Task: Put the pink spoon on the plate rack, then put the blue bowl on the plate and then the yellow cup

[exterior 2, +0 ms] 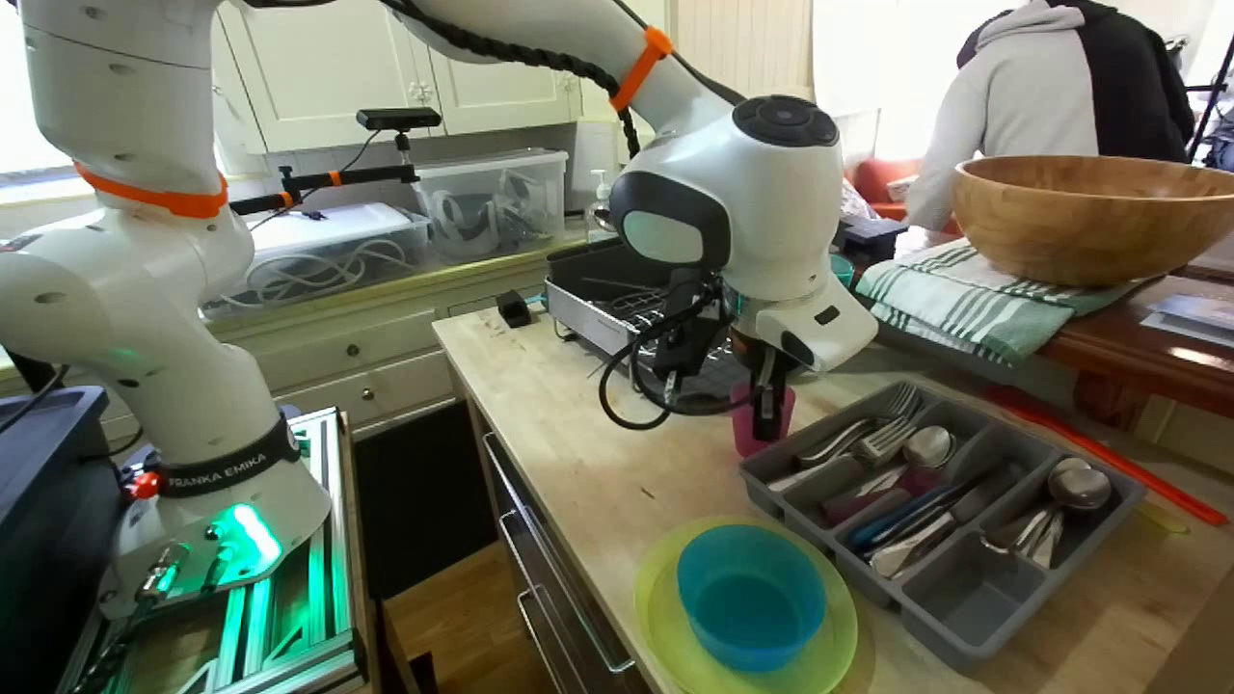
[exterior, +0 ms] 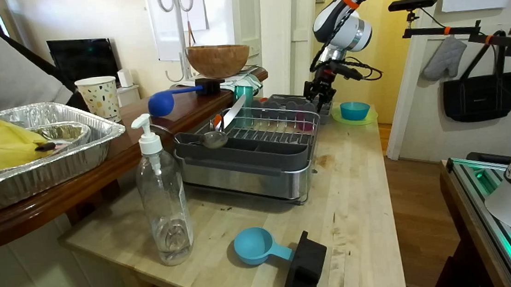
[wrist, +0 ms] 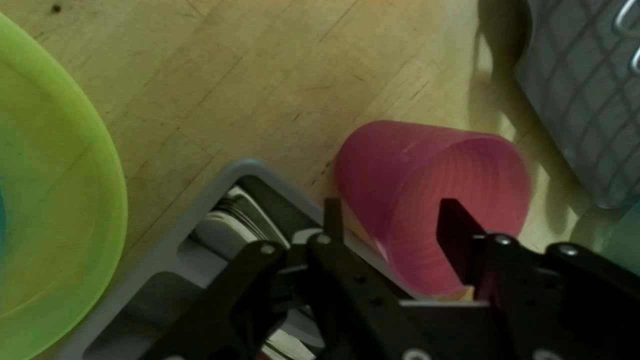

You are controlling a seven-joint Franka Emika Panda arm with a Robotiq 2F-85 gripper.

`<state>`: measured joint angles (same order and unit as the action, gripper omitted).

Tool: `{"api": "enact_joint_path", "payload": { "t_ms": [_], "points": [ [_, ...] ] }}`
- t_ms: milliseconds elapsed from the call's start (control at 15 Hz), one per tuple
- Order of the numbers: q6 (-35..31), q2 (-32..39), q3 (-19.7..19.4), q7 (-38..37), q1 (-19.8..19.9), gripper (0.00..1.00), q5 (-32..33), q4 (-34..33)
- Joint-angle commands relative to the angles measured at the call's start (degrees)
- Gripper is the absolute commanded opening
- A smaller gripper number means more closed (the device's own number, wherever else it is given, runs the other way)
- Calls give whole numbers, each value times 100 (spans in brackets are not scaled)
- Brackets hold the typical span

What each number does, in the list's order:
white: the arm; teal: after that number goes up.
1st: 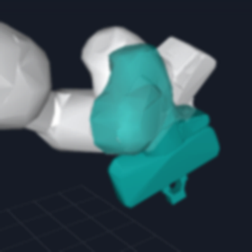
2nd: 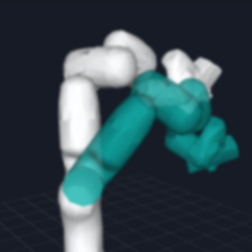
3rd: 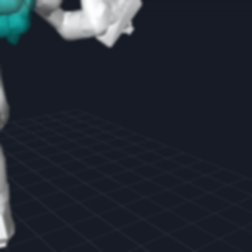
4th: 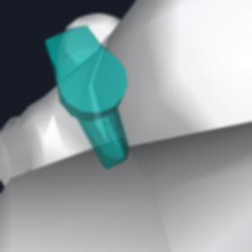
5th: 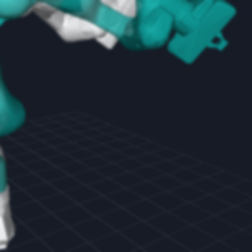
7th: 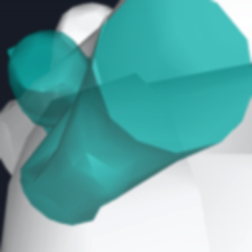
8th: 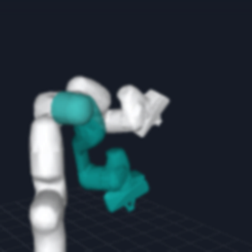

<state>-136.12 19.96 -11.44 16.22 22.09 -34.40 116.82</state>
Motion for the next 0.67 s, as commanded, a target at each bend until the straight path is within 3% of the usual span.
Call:
{"api": "enact_joint_path", "payload": {
  "t_ms": [0, 200, 600],
  "points": [
    [-72, 156, 68, -153, 26, 22, 12, -120],
    [-1, 148, 98, -116, 48, 1, -1, -130],
    [197, -195, 138, 175, 108, 1, 10, 31]
  ]
}}
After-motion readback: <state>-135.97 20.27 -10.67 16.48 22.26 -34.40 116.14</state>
